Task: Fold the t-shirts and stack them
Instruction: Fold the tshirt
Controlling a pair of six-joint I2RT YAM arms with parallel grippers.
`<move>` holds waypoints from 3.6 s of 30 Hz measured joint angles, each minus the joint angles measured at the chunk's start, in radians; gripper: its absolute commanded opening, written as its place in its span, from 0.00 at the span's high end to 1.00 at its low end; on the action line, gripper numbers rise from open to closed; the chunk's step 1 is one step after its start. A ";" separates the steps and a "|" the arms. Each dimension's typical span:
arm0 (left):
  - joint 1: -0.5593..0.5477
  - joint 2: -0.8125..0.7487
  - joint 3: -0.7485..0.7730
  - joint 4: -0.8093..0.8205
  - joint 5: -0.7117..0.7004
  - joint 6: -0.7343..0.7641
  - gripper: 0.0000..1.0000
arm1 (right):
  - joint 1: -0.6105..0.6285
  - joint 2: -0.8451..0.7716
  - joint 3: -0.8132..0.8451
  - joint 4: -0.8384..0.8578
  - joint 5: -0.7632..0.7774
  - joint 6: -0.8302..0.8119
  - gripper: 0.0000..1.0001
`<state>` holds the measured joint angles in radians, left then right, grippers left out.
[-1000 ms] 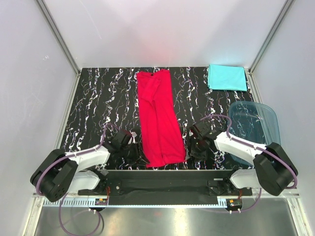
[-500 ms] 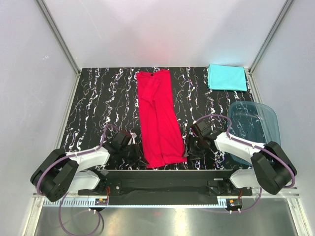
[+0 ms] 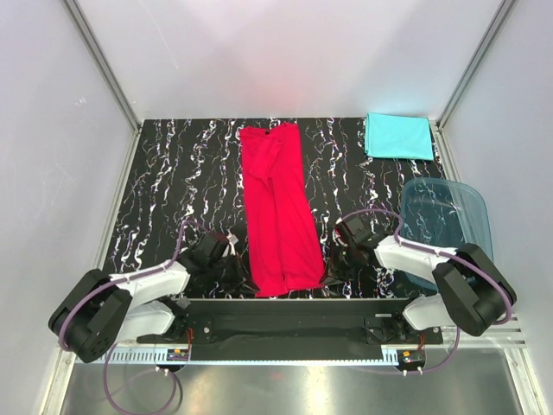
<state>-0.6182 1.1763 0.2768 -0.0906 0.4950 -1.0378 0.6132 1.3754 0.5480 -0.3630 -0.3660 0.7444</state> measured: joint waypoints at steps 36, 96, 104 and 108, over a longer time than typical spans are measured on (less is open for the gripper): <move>0.382 0.662 1.060 -0.463 -0.069 0.314 1.00 | -0.286 0.676 1.099 -0.332 -0.114 -0.232 1.00; 0.228 0.679 1.020 -0.286 -0.090 0.375 0.77 | -0.211 0.768 1.168 -0.339 -0.108 -0.300 0.57; 0.283 0.779 0.970 -0.237 -0.041 0.356 0.80 | -0.215 0.768 1.138 -0.280 -0.161 -0.296 0.74; 0.295 0.745 0.900 -0.214 -0.020 0.357 0.81 | -0.222 0.767 1.044 -0.230 -0.248 -0.293 0.81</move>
<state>-0.3233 1.9209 1.1767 -0.3042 0.4747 -0.6811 0.3908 2.1426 1.5925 -0.5930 -0.6140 0.4515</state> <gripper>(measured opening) 0.193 0.215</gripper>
